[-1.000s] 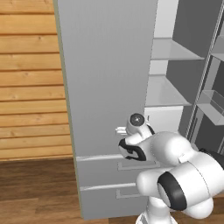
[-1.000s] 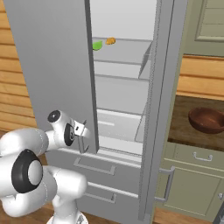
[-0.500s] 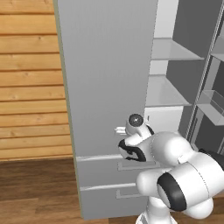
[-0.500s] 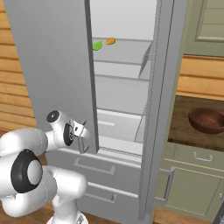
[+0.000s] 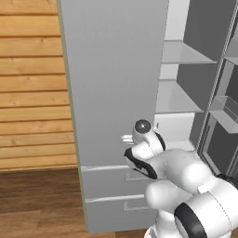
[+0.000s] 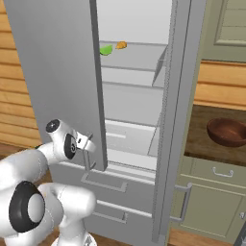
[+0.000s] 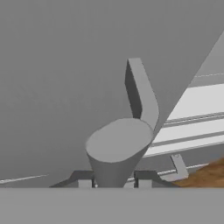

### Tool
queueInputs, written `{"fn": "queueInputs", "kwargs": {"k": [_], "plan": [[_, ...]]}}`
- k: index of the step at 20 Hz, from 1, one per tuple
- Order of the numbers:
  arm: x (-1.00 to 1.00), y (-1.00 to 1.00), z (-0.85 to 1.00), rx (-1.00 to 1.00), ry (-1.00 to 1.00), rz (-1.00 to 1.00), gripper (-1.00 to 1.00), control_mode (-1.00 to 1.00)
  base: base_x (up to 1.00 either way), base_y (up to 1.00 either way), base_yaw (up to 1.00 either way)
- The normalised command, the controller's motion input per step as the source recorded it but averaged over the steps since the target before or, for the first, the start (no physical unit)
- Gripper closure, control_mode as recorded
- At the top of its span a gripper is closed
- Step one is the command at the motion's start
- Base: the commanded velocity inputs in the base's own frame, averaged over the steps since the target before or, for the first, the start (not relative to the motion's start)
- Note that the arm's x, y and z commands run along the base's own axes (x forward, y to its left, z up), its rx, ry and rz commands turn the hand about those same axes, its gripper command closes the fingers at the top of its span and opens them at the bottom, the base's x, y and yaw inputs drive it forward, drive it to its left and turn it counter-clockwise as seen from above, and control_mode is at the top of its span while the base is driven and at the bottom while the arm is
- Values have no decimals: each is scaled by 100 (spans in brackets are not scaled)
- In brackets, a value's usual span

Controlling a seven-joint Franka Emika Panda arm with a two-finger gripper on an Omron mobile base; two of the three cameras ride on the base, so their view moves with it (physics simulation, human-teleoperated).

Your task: Grab a lemon wedge from the fridge and one ice cube from the ice bowl, and put them in the glass of lemonade.

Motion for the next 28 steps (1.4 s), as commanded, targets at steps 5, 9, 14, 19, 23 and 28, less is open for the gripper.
{"fn": "queueInputs", "kwargs": {"k": [5, 9, 14, 19, 23, 28], "plan": [[-93, 34, 42, 0, -10, 0, 100, -100, 0, 0, 0], [-100, 43, 10, -6, -24, 2, 100, -100, 0, 0, 0], [-100, -52, 89, 13, -35, 1, -100, -100, 0, 0, 0], [-57, -100, 100, 36, -13, -4, -100, -100, 0, 0, 0], [2, -100, 56, 32, 3, -10, -100, -100, 0, 0, 0], [41, -73, 10, 15, 2, 1, -100, -100, 0, 0, 0]]}}
